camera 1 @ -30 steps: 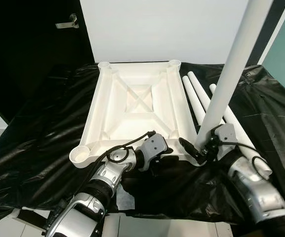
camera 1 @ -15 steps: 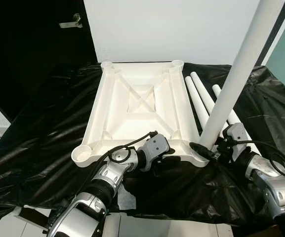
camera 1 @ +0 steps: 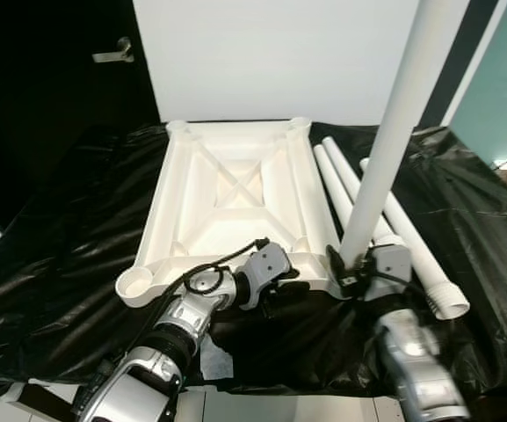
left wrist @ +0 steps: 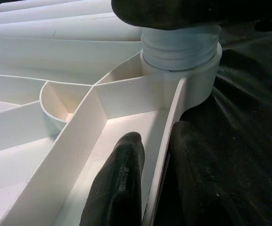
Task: Building children table
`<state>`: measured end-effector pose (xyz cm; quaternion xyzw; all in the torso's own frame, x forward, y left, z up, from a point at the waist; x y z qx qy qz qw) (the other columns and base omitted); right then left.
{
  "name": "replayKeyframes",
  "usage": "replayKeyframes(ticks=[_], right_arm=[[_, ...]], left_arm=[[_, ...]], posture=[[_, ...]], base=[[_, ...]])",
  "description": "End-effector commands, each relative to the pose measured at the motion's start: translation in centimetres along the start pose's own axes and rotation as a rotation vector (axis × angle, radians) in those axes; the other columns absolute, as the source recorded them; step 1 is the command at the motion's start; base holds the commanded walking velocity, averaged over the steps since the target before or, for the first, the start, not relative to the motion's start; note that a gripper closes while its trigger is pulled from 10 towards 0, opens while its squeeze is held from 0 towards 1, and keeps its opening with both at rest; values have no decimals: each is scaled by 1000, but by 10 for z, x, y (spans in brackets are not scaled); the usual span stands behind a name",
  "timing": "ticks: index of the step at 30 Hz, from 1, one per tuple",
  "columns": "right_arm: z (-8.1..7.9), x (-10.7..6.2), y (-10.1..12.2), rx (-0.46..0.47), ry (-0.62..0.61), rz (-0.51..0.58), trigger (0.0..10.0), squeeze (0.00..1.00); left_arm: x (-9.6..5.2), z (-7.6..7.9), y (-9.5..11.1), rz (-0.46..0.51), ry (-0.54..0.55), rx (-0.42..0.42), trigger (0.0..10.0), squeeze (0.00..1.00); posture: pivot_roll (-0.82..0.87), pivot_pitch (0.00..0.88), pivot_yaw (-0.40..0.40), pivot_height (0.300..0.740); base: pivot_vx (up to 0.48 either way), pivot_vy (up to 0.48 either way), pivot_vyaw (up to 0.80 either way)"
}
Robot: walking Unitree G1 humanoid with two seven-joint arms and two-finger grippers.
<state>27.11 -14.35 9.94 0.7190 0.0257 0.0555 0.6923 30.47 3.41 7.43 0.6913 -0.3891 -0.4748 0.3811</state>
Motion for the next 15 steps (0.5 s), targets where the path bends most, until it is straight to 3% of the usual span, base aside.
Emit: replayKeyframes(ticks=[1,5,6,7,8,9,11,12,13,15], right_arm=[[22,-4,-23,-60,-113,-141,0,0],[16,-2,-24,-38,-107,-137,0,0],[13,-1,-24,-30,-103,-130,588,0],[10,-1,-24,-29,-100,-125,4000,0],[9,0,-23,-33,-102,-118,8392,0],[8,0,-23,-36,-102,-115,9804,0],[8,0,-23,-40,-102,-113,9804,0],[4,2,-18,-12,-38,-104,10000,1000],[4,2,-18,-12,-38,-104,10000,1000],[-4,2,-15,70,131,-136,10000,1000]], left_arm=[[2,32,-31,-124,-167,-63,10000,0],[1,31,-31,-122,-158,-63,10000,0],[1,30,-30,-120,-156,-64,10000,0],[2,31,-30,-119,-155,-64,10000,0],[2,31,-30,-117,-155,-65,10000,0],[2,32,-30,-117,-156,-66,10000,0],[2,32,-31,-116,-156,-66,10000,0],[1,34,-32,-117,-157,-72,10000,0],[1,34,-32,-117,-157,-72,10000,0],[1,36,-33,-119,-163,-74,10000,0]], posture=[[-57,0,17,740],[-46,0,13,740],[-45,0,11,740],[-45,0,11,740],[-45,0,10,740],[-45,0,9,740],[-45,0,9,740],[-48,0,4,740],[-48,0,4,740],[-51,0,-3,740]], base=[[0,0,0],[0,0,0],[0,0,0],[0,0,0],[0,0,0],[0,0,0],[0,0,0],[0,0,0],[0,0,0],[0,0,0]])
Point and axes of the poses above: a point about 5 cm out from each wrist's last joint towards the gripper, its own x axis pointing out of the wrist towards the gripper, its own y axis along the axis of the wrist's last joint, z = x × y, the point moved 1 cm from there along x, pointing out of the wrist towards the gripper, and after that the axes turned 8 degrees about x, right-handed, at the moved point
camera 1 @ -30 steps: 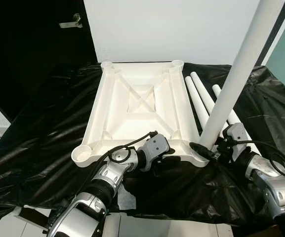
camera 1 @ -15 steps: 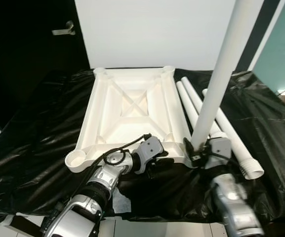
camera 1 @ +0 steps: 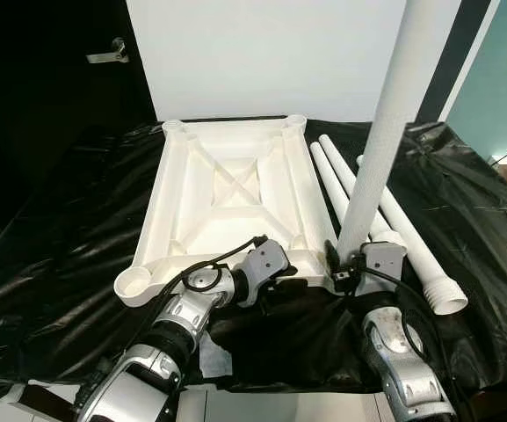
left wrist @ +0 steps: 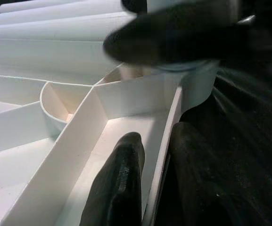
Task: Building children table
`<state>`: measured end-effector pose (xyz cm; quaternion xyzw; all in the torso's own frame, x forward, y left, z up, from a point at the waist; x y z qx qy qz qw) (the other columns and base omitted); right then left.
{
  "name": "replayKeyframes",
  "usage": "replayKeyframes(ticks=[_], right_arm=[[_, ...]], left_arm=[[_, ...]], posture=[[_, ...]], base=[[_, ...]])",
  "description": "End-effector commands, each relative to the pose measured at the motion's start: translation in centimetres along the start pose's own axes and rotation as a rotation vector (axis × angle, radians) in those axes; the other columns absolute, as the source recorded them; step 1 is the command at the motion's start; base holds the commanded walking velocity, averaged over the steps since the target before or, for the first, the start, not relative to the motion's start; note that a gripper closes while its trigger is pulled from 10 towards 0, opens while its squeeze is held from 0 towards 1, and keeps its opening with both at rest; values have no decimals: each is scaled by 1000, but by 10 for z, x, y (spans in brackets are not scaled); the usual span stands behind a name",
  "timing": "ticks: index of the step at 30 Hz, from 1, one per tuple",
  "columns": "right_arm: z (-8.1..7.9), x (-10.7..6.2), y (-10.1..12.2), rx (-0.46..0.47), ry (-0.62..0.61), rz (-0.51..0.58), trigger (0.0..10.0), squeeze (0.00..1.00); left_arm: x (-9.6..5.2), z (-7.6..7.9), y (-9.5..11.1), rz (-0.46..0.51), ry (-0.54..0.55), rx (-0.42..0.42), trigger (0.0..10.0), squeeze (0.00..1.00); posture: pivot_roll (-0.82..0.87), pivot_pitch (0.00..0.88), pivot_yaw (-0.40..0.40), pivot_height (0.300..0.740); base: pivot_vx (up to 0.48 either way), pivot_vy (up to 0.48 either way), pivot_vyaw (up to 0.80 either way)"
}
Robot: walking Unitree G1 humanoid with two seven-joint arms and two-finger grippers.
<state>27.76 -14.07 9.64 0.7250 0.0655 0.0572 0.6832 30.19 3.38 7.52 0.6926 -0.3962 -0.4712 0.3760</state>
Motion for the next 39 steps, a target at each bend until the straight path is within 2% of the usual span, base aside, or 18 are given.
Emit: replayKeyframes(ticks=[1,2,3,5,8,15,16,17,20,27,28,31,32,33,35,37,39], right_arm=[[-2,-4,-12,45,74,-82,10000,1000],[-4,-4,-8,55,172,-88,10000,984],[-4,-5,-6,52,211,-92,10000,0],[-3,-5,-5,39,249,-92,10000,0],[8,-5,8,-21,380,-77,10000,0],[13,-4,16,-69,461,-81,10000,0],[16,-4,20,-64,484,-80,3373,0],[19,-5,25,-47,521,-85,0,0],[25,-7,29,-28,580,-113,0,0],[35,-6,20,8,552,-164,0,0],[35,-3,17,18,459,-145,0,0],[35,-2,14,24,391,-131,0,0],[36,-2,8,-15,263,-113,0,0],[34,-6,4,-12,148,-81,0,0],[34,-6,4,-12,148,-81,0,0],[26,-16,-4,27,-36,-49,0,0],[23,-19,-6,46,-79,-45,0,0]], left_arm=[[1,34,-34,-124,-160,-92,10000,0],[2,35,-34,-126,-165,-91,10000,0],[2,36,-34,-126,-166,-91,10000,0],[3,36,-34,-125,-165,-92,10000,0],[4,36,-33,-120,-158,-95,10000,0],[4,35,-34,-122,-151,-98,10000,0],[3,35,-35,-123,-147,-100,10000,0],[2,35,-35,-125,-144,-102,10000,0],[1,37,-37,-127,-141,-107,10000,0],[3,37,-35,-119,-138,-109,10000,0],[2,37,-35,-119,-140,-108,10000,0],[2,38,-35,-119,-141,-108,10000,0],[2,39,-35,-120,-143,-108,10000,0],[1,39,-36,-121,-142,-108,10000,0],[1,39,-36,-121,-142,-108,10000,0],[0,38,-37,-124,-136,-109,10000,0],[-1,38,-37,-124,-135,-110,10000,0]], posture=[[-51,0,-3,740],[-51,0,-3,740],[-53,0,-8,740],[-53,0,-12,740],[-48,0,-28,740],[-41,0,-33,740],[-41,0,-33,740],[-36,0,-37,740],[-35,0,-39,740],[-32,0,-40,740],[-30,0,-34,740],[-30,0,-34,740],[-27,0,-36,740],[-18,0,-38,740],[-18,0,-38,740],[-18,0,-38,740],[-18,0,-38,740]], base=[[0,0,0],[0,0,0],[0,0,0],[0,0,0],[0,0,0],[0,0,0],[0,0,0],[0,0,0],[0,0,0],[0,0,0],[0,0,0],[0,0,0],[0,0,0],[0,0,0],[0,0,0],[0,0,0],[0,0,0]])
Point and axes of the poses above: a point about 5 cm out from each wrist's last joint towards the gripper, its own x axis pointing out of the wrist towards the gripper, its own y axis along the axis of the wrist's last joint, z = x × y, the point moved 1 cm from there along x, pointing out of the wrist towards the gripper, and after that the axes turned 8 degrees about x, right-handed, at the moved point
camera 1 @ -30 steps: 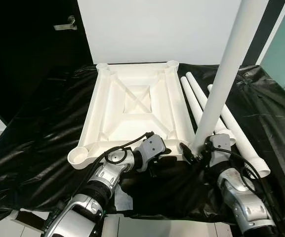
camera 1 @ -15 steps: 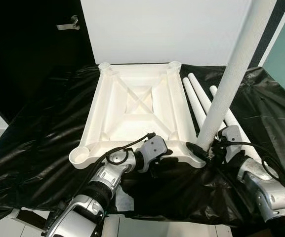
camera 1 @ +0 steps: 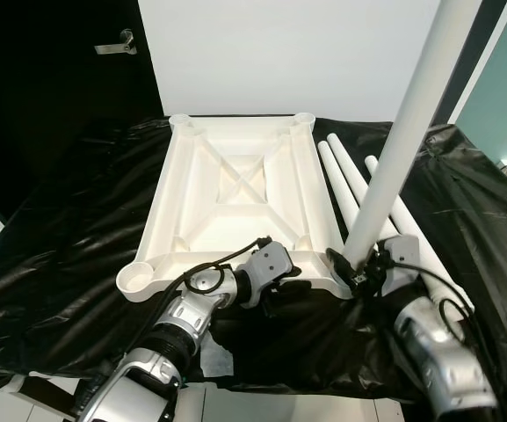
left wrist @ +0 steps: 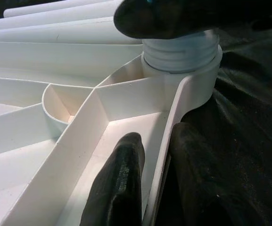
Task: Building children table
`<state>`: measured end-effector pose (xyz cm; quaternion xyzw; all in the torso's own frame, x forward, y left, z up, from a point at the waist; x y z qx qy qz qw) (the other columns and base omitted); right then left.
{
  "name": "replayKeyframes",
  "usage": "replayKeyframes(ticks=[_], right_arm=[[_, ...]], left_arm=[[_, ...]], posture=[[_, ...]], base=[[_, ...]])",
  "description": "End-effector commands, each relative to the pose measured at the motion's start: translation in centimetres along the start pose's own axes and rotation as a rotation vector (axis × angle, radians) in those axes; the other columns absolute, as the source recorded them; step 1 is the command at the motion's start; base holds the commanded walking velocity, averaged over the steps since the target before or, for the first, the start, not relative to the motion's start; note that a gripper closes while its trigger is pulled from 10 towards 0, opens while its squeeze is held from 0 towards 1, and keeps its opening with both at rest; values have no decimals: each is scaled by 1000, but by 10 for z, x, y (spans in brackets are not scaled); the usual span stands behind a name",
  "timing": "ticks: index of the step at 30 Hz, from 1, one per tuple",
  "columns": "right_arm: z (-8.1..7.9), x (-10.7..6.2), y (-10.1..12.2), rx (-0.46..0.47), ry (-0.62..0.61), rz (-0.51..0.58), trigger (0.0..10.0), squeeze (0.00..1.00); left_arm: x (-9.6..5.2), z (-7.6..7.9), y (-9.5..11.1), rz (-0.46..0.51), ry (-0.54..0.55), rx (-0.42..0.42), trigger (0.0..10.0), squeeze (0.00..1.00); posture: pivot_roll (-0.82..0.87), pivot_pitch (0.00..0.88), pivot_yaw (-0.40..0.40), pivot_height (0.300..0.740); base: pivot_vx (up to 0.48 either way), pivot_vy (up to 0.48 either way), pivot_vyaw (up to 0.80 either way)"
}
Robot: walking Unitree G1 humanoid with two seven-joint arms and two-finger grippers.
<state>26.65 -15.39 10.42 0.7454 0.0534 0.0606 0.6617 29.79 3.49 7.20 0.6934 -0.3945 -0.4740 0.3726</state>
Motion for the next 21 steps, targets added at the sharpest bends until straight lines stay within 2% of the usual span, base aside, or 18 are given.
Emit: replayKeyframes(ticks=[1,4,8,9,10,11,12,13,14,16,17,18,19,21], right_arm=[[12,-5,-15,-14,-114,-70,0,0],[15,-2,-13,-31,-181,-54,0,0],[16,-1,-12,-37,-199,-46,0,0],[10,1,-11,-34,-166,-44,3961,0],[4,2,-10,-30,-124,-39,10000,0],[4,2,-10,-30,-124,-39,10000,0],[-2,4,-7,-29,-87,-27,10000,1000],[-2,4,-7,-29,-87,-27,10000,1000],[-8,6,-3,-13,-17,-17,10000,1000],[-8,6,-3,-13,-17,-17,10000,1000],[-13,6,-3,7,75,-42,10000,314],[-13,6,-3,7,75,-42,10000,314],[-14,5,-3,5,131,-51,10000,0],[-15,4,-1,9,177,-59,10000,0]], left_arm=[[1,33,-34,-115,-134,-110,10000,0],[0,33,-34,-116,-138,-108,10000,0],[0,32,-33,-116,-139,-106,10000,0],[1,31,-32,-116,-136,-104,10000,0],[2,29,-32,-116,-128,-103,10000,0],[2,29,-32,-116,-128,-103,10000,0],[2,28,-31,-115,-123,-104,10000,0],[2,28,-31,-115,-123,-104,10000,0],[2,27,-31,-115,-120,-106,10000,0],[2,27,-31,-115,-120,-106,10000,0],[1,28,-32,-117,-120,-109,10000,0],[1,28,-32,-117,-120,-109,10000,0],[1,28,-33,-119,-120,-112,10000,0],[1,28,-33,-121,-118,-115,10000,0]], posture=[[-17,0,-28,740],[-22,0,-18,740],[-25,0,-17,740],[-25,0,-19,740],[-27,0,-19,740],[-27,0,-19,740],[-28,0,-19,740],[-28,0,-19,740],[-31,0,-19,740],[-31,0,-19,740],[-37,0,-19,740],[-37,0,-19,740],[-37,0,-24,740],[-38,0,-26,740]], base=[[0,0,0],[0,0,0],[0,0,0],[0,0,0],[0,0,0],[0,0,0],[0,0,0],[0,0,0],[0,0,0],[0,0,0],[0,0,0],[0,0,0],[0,0,0],[0,0,0]])
Point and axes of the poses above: a point about 5 cm out from each wrist's last joint towards the gripper, its own x axis pointing out of the wrist towards the gripper, its own y axis along the axis of the wrist's last joint, z = x × y, the point moved 1 cm from there along x, pointing out of the wrist towards the gripper, and after that the axes turned 8 degrees about x, right-handed, at the moved point
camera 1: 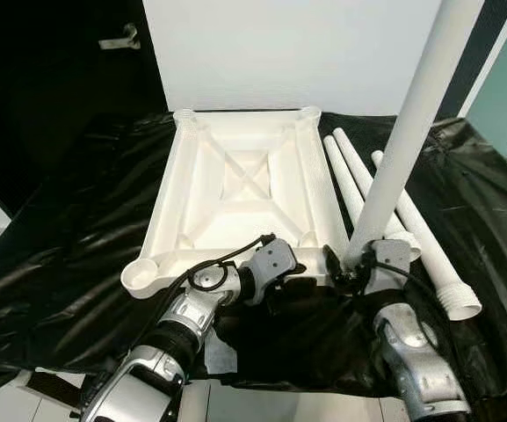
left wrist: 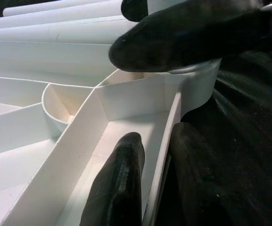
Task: Building children table
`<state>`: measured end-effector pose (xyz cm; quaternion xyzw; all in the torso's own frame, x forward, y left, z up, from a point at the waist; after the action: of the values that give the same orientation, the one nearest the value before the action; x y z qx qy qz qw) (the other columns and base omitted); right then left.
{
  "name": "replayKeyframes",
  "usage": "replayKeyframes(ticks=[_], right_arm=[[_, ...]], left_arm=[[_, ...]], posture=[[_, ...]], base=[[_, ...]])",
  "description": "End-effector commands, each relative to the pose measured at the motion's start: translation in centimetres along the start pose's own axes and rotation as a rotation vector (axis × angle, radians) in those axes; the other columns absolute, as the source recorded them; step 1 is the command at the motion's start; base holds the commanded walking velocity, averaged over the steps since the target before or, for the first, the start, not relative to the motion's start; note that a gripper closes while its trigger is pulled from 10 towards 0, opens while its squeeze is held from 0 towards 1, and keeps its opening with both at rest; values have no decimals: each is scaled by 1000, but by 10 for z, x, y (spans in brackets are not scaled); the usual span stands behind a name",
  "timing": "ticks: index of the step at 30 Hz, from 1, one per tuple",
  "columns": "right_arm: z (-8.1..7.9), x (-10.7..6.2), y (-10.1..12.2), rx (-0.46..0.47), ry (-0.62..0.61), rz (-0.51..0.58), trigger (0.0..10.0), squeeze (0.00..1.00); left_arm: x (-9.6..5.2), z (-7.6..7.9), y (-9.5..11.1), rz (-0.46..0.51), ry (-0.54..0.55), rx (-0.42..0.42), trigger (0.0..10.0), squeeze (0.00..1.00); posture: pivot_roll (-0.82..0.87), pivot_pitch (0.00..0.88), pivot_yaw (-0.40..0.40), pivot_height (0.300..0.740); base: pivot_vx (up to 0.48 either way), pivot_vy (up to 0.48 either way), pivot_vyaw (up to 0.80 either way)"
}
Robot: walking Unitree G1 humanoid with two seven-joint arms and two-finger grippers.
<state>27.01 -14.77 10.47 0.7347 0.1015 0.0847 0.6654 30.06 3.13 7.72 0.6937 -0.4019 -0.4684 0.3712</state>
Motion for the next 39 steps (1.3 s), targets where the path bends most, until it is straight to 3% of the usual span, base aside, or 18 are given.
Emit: replayKeyframes(ticks=[1,11,12,14,17,23,25,26,28,31,33,39], right_arm=[[-10,0,2,30,124,-14,10000,0],[1,-1,15,101,366,-75,10000,0],[5,-1,16,105,407,-97,0,0],[6,-5,16,91,494,-145,0,0],[5,-7,14,83,525,-172,0,0],[2,-8,2,109,500,-198,0,0],[-1,-2,2,86,356,-108,0,0],[-1,-2,2,86,356,-108,0,0],[6,5,8,60,60,31,0,0],[9,6,9,58,-34,64,0,0],[10,4,8,58,-179,101,0,0],[10,4,4,136,-279,110,0,0]], left_arm=[[-1,32,-38,-131,-116,-133,10000,0],[5,33,-35,-121,-120,-131,10000,0],[5,31,-34,-119,-120,-129,10000,0],[4,29,-34,-121,-116,-125,10000,0],[2,28,-35,-125,-114,-123,10000,0],[-1,30,-39,-136,-115,-124,10000,0],[-3,31,-41,-140,-114,-128,10000,0],[-3,31,-41,-140,-114,-128,10000,0],[-5,32,-42,-144,-117,-129,10000,0],[-6,32,-43,-144,-118,-129,10000,0],[-7,32,-43,-146,-124,-125,10000,0],[-8,31,-42,-147,-126,-122,10000,0]], posture=[[-43,0,-29,740],[-56,0,-28,740],[-55,0,-28,740],[-54,0,-29,740],[-49,0,-30,740],[-27,0,-35,740],[-20,0,-35,740],[-20,0,-35,740],[-9,0,-27,740],[-9,0,-27,740],[1,0,-17,740],[4,0,-19,740]], base=[[0,0,0],[0,0,0],[0,0,0],[0,0,0],[0,0,0],[0,0,0],[0,0,0],[0,0,0],[0,0,0],[0,0,0],[0,0,0],[0,0,0]])
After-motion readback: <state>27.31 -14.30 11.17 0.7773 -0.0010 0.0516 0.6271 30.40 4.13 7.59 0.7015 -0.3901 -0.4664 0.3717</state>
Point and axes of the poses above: a point about 5 cm out from each wrist's last joint towards the gripper, its own x axis pointing out of the wrist towards the gripper, its own y axis along the axis of the wrist's last joint, z = x × y, the point moved 1 cm from there along x, pointing out of the wrist towards the gripper, and after that the axes turned 8 degrees about x, right-handed, at the moved point
